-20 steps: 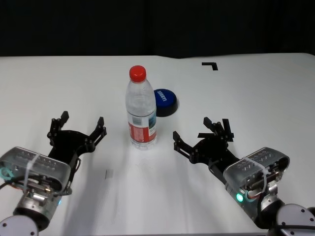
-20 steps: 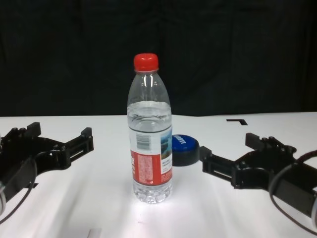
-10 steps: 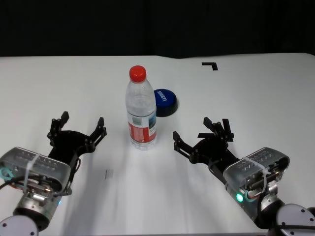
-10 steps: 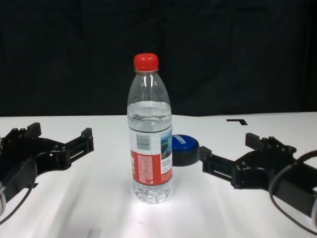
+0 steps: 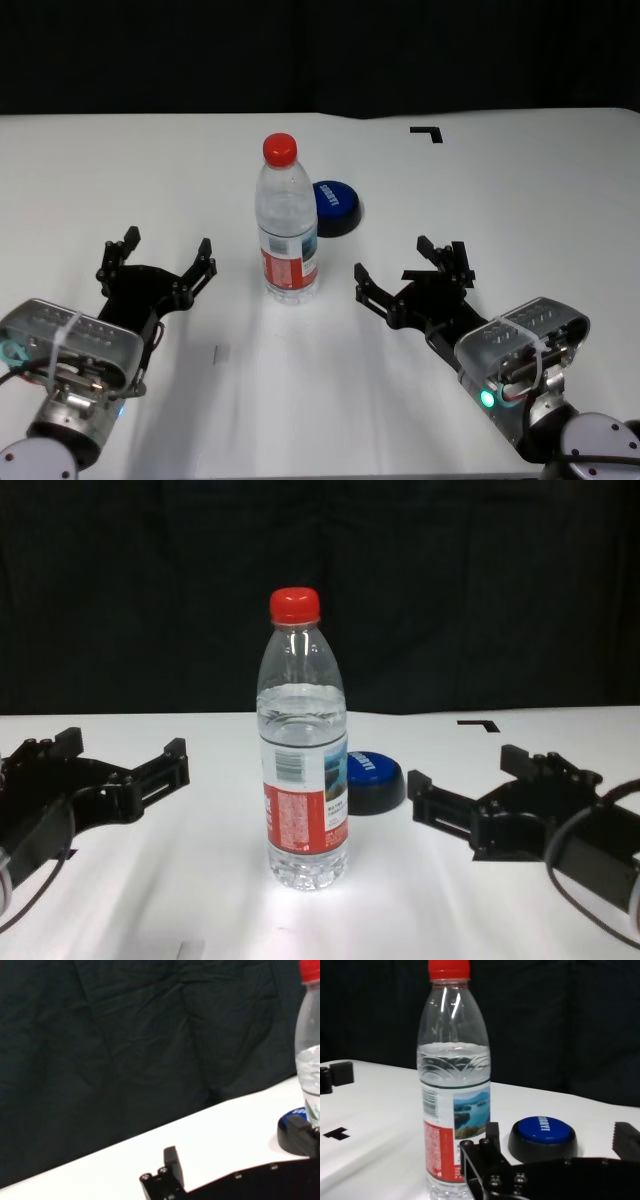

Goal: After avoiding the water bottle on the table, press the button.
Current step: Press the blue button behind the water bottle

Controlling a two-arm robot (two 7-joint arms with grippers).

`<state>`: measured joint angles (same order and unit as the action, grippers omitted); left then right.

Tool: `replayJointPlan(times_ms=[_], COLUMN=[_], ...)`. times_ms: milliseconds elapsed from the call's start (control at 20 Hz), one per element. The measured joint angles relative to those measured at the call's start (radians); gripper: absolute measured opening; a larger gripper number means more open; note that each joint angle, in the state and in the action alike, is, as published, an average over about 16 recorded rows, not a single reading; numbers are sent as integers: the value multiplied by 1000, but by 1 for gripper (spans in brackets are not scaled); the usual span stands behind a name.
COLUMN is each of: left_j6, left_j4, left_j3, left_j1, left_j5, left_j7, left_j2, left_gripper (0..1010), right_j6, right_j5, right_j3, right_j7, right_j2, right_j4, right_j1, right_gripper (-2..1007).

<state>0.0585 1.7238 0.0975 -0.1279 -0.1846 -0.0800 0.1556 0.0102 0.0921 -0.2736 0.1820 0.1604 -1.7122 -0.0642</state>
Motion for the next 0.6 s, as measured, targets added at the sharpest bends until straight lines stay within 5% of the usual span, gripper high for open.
replayJointPlan(times_ms=[600], left_j6=[0], left_j4=[0], left_j3=[0], left_j1=[0], left_j5=[0], left_j7=[0], left_j2=[0], left_gripper=[1003], right_j6=[-11], right_j5=[-10], right_j3=[23], right_j7=[-20], right_j2=[-23], right_j4=[3], right_j1=[33], right_gripper=[1003])
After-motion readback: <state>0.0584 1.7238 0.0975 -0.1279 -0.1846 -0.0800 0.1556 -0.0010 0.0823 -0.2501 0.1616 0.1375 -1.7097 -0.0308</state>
